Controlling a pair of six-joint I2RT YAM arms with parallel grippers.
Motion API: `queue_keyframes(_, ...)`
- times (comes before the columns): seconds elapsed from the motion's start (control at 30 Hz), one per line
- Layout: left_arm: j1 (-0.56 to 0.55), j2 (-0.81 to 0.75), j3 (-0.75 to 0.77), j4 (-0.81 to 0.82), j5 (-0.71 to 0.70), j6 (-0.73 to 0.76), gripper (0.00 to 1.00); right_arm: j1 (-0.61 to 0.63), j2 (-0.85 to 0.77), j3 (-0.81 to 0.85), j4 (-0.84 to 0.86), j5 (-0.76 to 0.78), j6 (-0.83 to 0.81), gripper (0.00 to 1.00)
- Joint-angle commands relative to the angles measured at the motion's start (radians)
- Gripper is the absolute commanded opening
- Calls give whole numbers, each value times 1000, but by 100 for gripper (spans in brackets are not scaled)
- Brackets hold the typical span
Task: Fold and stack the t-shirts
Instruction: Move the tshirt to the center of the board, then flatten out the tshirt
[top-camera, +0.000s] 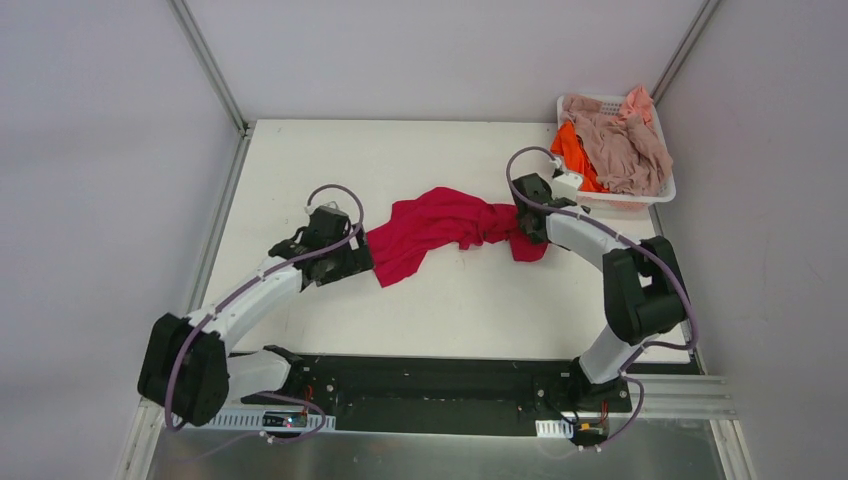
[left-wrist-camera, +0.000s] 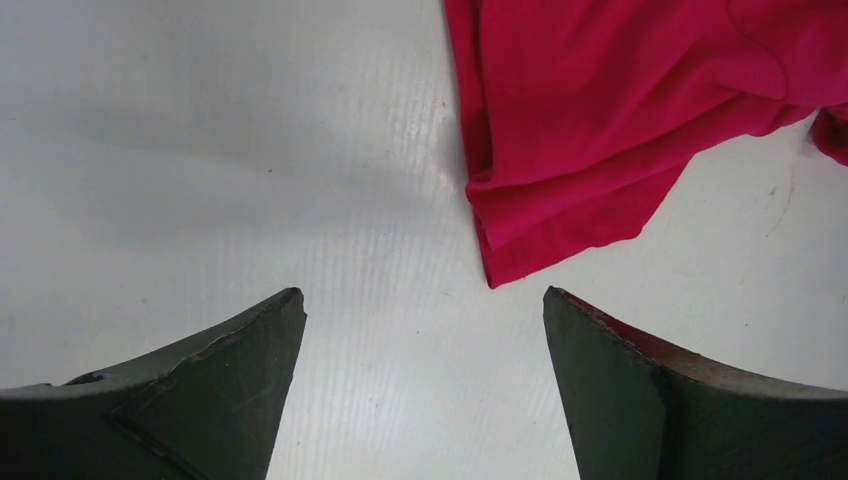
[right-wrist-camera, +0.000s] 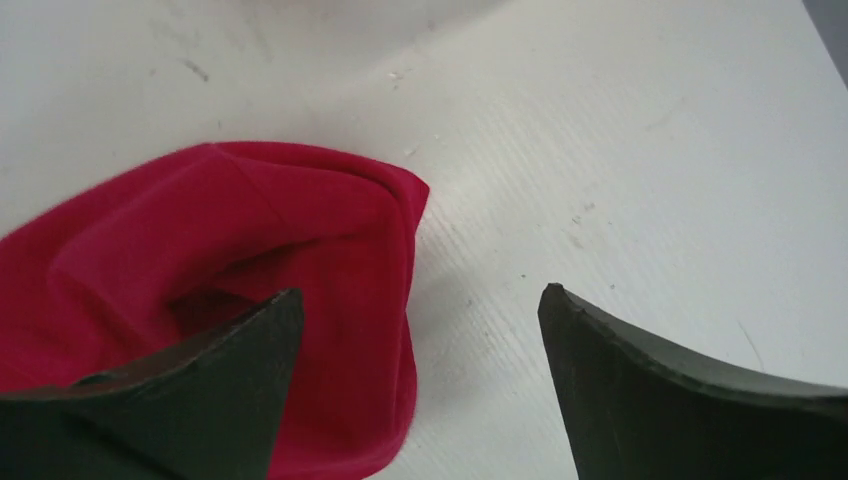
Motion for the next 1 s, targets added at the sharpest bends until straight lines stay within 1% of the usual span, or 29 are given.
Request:
queue_keyframes(0.0,-5,152,31,102,128,-13,86,11,3,159,-286,228,181,99)
queue_keyframes(0.07,-6,213,47,121,134,-18,79,16,-42,170,-371,247,223,99)
queue_keyframes(0.13,-6,268,60,143,146,-21,75,18,-120,136,-377,210,230,99)
queue_keyframes(0.23,-6,335,96,163,160,-23,73,18,-274,25,-258,56,178,99)
queue_keyframes(0.37,-5,396,131,190,154,-23,71,15,-454,-162,-43,-219,116,99)
queue_keyframes(0.43,-5,414,146,201,142,-21,70,15,-504,-225,28,-285,106,99)
queue_keyframes(0.57,-4,447,171,209,123,-19,61,14,-533,-259,38,-314,102,99)
queue_keyframes(0.7,-4,456,182,211,133,-30,46,12,-517,-261,30,-307,104,99)
queue_keyframes(0.83,-4,426,178,209,149,-30,31,12,-483,-249,20,-311,107,99)
queue_keyframes(0.9,-5,407,171,207,152,-31,26,11,-472,-244,15,-307,107,99)
queue_keyframes(0.97,-6,396,174,195,155,-29,15,12,-462,-243,14,-299,106,99)
